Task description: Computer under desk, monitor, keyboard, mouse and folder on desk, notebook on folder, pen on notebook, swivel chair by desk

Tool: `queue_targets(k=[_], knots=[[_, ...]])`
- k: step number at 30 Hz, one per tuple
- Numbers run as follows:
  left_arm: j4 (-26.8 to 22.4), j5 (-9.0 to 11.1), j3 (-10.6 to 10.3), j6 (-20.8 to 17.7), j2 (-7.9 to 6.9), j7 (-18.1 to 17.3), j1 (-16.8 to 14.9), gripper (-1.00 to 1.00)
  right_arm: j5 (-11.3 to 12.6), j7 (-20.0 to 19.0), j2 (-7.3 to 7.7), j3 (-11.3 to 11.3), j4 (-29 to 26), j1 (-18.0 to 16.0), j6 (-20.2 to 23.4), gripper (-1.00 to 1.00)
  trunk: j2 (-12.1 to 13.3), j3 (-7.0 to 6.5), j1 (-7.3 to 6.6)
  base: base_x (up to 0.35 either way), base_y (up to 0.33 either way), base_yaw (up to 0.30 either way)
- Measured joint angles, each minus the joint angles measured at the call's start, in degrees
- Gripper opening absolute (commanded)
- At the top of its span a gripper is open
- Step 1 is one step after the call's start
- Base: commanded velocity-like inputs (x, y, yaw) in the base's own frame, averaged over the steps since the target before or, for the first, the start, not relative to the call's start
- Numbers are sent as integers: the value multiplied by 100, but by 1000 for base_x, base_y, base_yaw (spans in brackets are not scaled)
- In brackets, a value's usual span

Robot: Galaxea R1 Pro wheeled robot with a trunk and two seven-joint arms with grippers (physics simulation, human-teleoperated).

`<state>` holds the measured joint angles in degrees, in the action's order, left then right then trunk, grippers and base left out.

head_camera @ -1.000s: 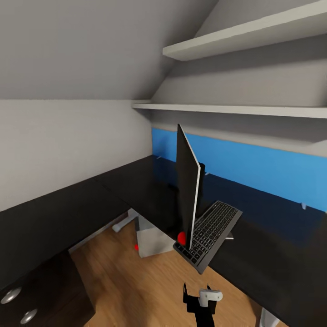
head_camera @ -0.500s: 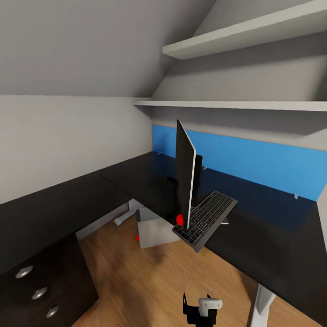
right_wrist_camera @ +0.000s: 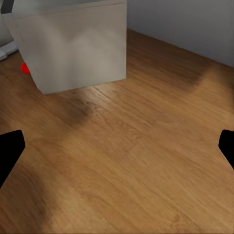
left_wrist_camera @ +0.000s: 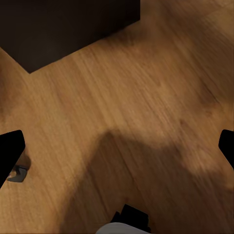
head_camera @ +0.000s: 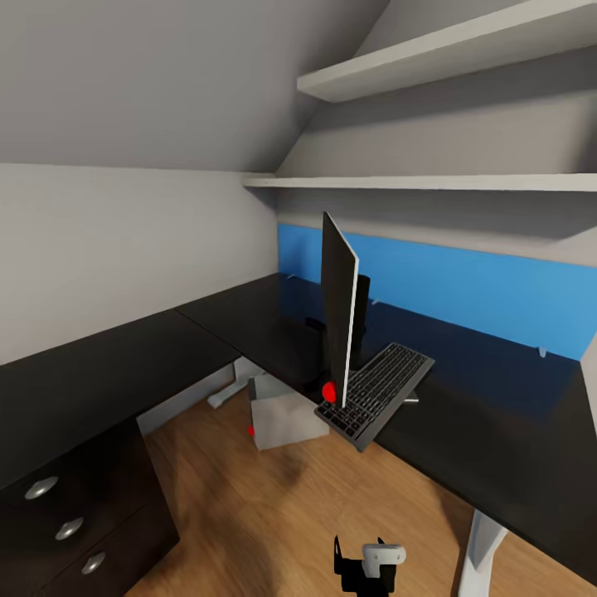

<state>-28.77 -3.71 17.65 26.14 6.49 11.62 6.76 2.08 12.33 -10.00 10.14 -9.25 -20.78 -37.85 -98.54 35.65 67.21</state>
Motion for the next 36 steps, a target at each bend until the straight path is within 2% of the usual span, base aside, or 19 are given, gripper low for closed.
queue_targets(k=[3,7,9,14,15,17,18,19,20,23,25,26,27,28,29,30,32,33,36], knots=[[-149,-1,4,7,5,-14,0,100,-36,-8,0,47,-17,0,-1,100,-120,54,66,0,0,0],[-420,-2,14,5,6,-25,0,100,-166,-10,0,237,-206,0,2,100,-281,125,154,0,0,0],[-477,-2,17,3,5,-27,0,100,-187,4,0,288,-779,-2,24,100,-361,161,198,0,0,0],[-524,-1,12,9,12,-34,0,100,-178,4,0,354,-1798,0,67,100,-562,251,308,0,0,0],[-531,-1,11,9,13,-35,0,100,-176,2,0,433,-1970,0,70,100,-602,269,329,0,0,0],[-564,-2,11,10,15,-35,-1,100,-164,1,0,753,-2213,1,53,100,-682,305,373,0,0,0],[-626,-2,11,10,19,-37,2,100,1,10,0,1130,-2350,2,47,100,-722,323,395,0,0,0],[-649,-1,11,10,22,-37,3,100,134,16,0,1251,-2373,3,46,100,-762,341,417,0,0,0],[-688,-2,11,10,25,-36,5,100,372,26,0,1470,-2403,4,50,100,-802,359,439,0,0,0],[-772,-1,12,9,30,-38,13,100,1279,-7,0,2230,-2452,4,33,100,-923,413,505,0,0,0],[-794,-1,12,10,31,-39,15,100,1732,-7,0,2633,-2511,4,31,100,-1003,449,549,0,0,0],[-808,-1,12,10,31,-39,16,100,2071,-7,0,2866,-2606,5,32,100,-1043,467,571,0,0,0],[-816,-1,12,10,32,-39,17,100,2307,-7,0,2950,-2645,4,14,100,-1083,485,593,0,0,0],[-817,-1,12,10,32,-39,17,100,2390,-7,0,2969,-2654,4,-4,100,-1123,503,615,0,0,0],[-821,-1,12,9,32,-39,17,100,2664,-7,0,3009,-2672,4,-144,100,-1163,521,637,0,0,0],[-822,-1,12,5,32,-39,17,100,2821,-3,0,3027,-2678,4,-331,100,-1203,539,659,0,0,0],[-823,-1,12,3,32,-39,17,100,2931,1,0,3046,-2682,4,-682,100,-1284,575,703,0,0,0],[-824,-1,12,2,32,-39,17,100,2985,11,0,3091,-2722,4,-1015,100,-1324,593,725,0,0,0],[-824,-1,14,-3,29,-42,17,100,3130,32,0,3121,-2949,4,-1134,100,-1444,646,791,0,0,0]])
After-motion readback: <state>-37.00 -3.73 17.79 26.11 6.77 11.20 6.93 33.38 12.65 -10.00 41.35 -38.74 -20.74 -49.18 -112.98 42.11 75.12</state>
